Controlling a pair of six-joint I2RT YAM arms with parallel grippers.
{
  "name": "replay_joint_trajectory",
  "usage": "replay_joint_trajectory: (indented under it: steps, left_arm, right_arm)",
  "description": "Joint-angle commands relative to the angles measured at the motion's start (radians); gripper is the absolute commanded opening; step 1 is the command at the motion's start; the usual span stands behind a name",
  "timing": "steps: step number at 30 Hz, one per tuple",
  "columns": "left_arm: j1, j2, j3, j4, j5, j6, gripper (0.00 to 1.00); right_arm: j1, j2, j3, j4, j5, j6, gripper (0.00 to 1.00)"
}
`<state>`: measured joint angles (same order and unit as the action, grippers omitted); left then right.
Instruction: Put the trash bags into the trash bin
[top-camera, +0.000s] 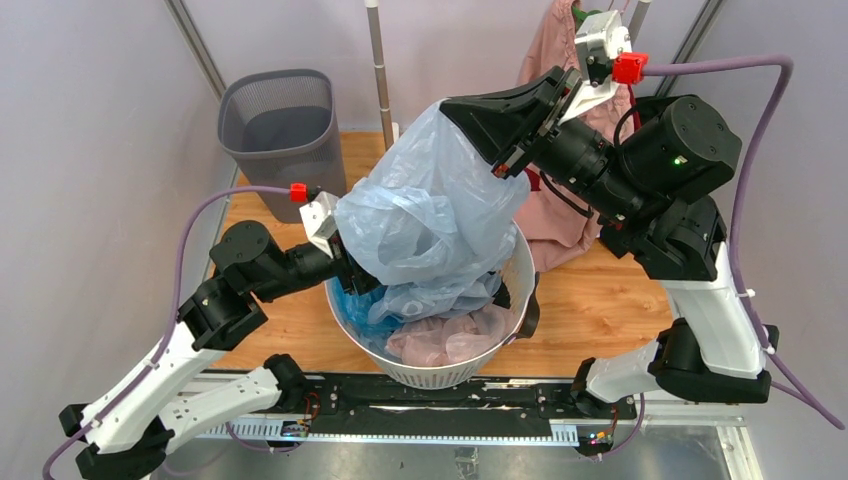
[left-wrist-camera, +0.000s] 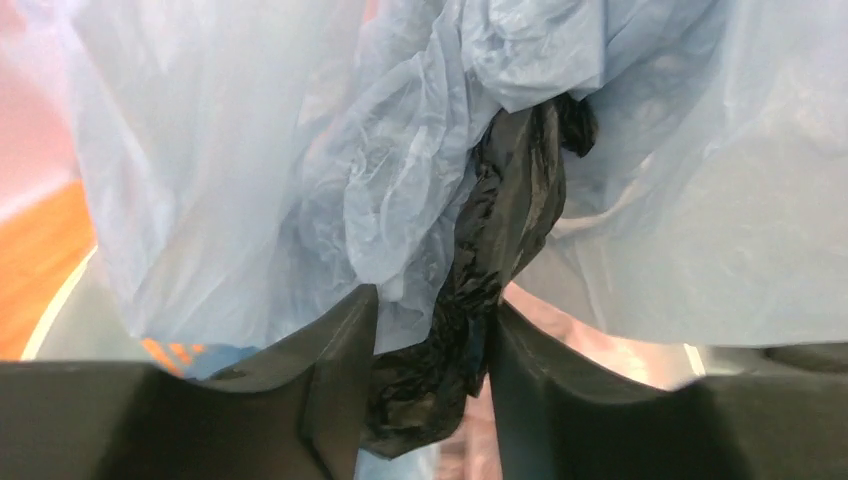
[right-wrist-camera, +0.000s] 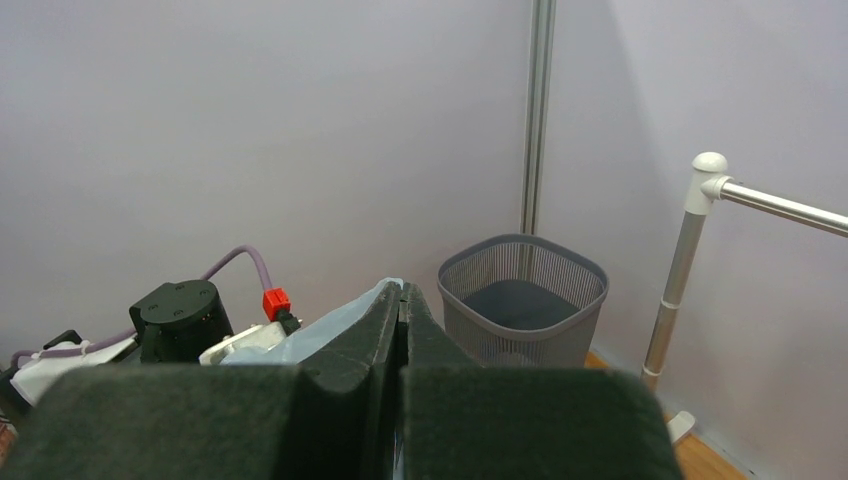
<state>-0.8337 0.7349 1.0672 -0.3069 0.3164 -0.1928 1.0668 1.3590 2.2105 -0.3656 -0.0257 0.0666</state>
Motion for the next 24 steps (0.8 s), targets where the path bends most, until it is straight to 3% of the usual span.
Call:
replay_joint_trajectory:
  steps: [1,5,24]
  left_arm:
    - [-0.005,0.019,0.0,0.085,0.115,-0.009,0.36]
    - [-0.005,0.033,-0.004,0.024,0.087,-0.004,0.2]
    - [-0.005,0.041,-0.154,-0.216,-0.172,-0.021,0.2]
  right_arm:
    - [0.008,-0.021,-0.014,0.037,0.009,0.006,0.0]
    - [0.007,-0.053,-0.027,0.033,0.025,-0.012,0.0]
    - [0.007,-0.239,-0.041,0.013,0.193,-0.18,0.0]
